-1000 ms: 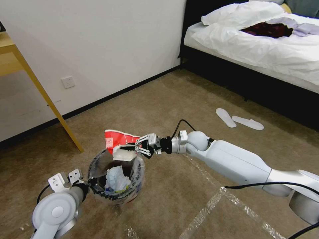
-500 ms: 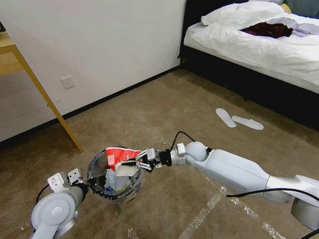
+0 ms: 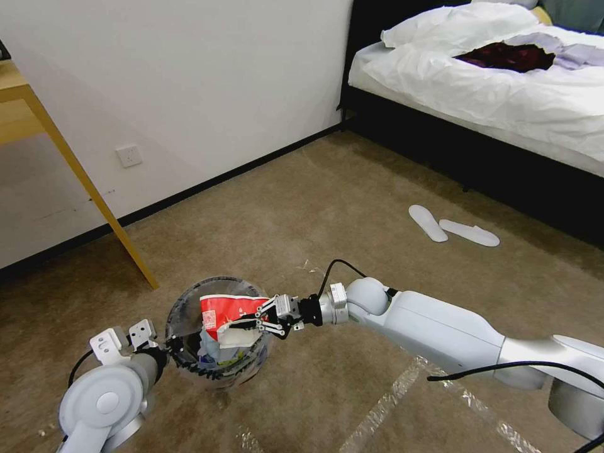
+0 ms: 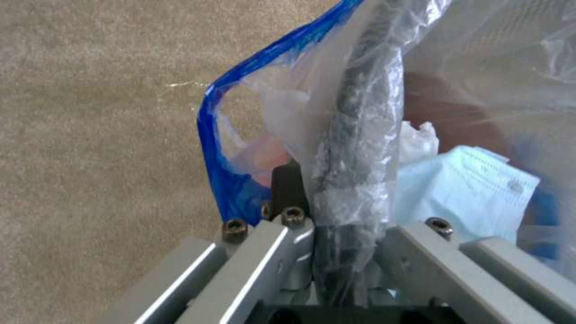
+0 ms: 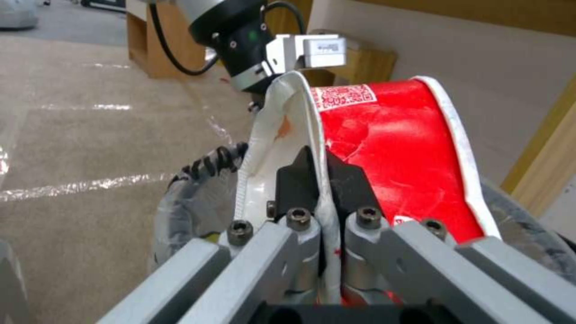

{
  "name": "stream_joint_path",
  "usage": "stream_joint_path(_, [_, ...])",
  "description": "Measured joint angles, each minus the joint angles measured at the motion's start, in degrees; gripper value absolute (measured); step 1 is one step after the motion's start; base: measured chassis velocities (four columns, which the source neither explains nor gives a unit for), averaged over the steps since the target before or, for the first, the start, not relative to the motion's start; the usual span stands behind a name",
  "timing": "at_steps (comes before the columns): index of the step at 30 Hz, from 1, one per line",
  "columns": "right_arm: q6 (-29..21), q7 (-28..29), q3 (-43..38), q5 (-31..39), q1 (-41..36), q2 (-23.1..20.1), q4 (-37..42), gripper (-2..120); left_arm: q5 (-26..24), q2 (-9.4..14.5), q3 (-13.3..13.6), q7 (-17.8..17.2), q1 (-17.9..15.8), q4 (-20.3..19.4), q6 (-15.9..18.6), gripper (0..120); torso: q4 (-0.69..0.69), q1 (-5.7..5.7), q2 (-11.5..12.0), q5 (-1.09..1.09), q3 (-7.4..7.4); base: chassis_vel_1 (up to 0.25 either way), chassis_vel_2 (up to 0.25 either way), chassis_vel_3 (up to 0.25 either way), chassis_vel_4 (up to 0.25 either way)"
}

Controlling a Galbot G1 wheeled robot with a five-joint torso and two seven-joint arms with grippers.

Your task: Pick up the trash bin and place the garbage on the floor into it.

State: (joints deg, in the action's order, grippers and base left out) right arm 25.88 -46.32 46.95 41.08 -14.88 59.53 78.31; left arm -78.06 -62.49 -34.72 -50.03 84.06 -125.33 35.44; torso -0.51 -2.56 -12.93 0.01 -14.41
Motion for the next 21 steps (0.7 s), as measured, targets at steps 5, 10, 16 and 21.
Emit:
stream_joint_path(5, [0.4, -0.3, 0.5, -0.1, 0.2, 1.2, -1.4, 0, 0.1, -0.1, 0.2, 0.0, -0.1, 0.0, 0.0, 1, 0.00, 0.00, 0.0, 0.00, 0.00, 0.000, 0.000, 0.000, 0.000])
stream_joint_path(10, [1.0, -0.5, 0.9, -0.1, 0.4, 2.7, -3.1, 0, 0.2, -0.1, 0.3, 0.1, 0.0, 0.0, 0.0, 1, 0.00, 0.00, 0.0, 0.00, 0.00, 0.000, 0.000, 0.000, 0.000])
stream_joint_path(16, [1.4, -1.4, 1.5, -0.1, 1.2, 4.5, -5.4, 0, 0.2, -0.1, 0.3, 0.2, 0.2, -0.5, 0.0, 1, 0.00, 0.00, 0.0, 0.00, 0.00, 0.000, 0.000, 0.000, 0.000])
stream_joint_path(21, [1.5, -1.5, 1.8, 0.2, 1.9, 6.2, -6.6, 0, 0.3, -0.1, 0.4, 0.2, 0.3, -0.5, 0.1, 1, 0.00, 0.00, 0.0, -0.01, 0.00, 0.000, 0.000, 0.000, 0.000])
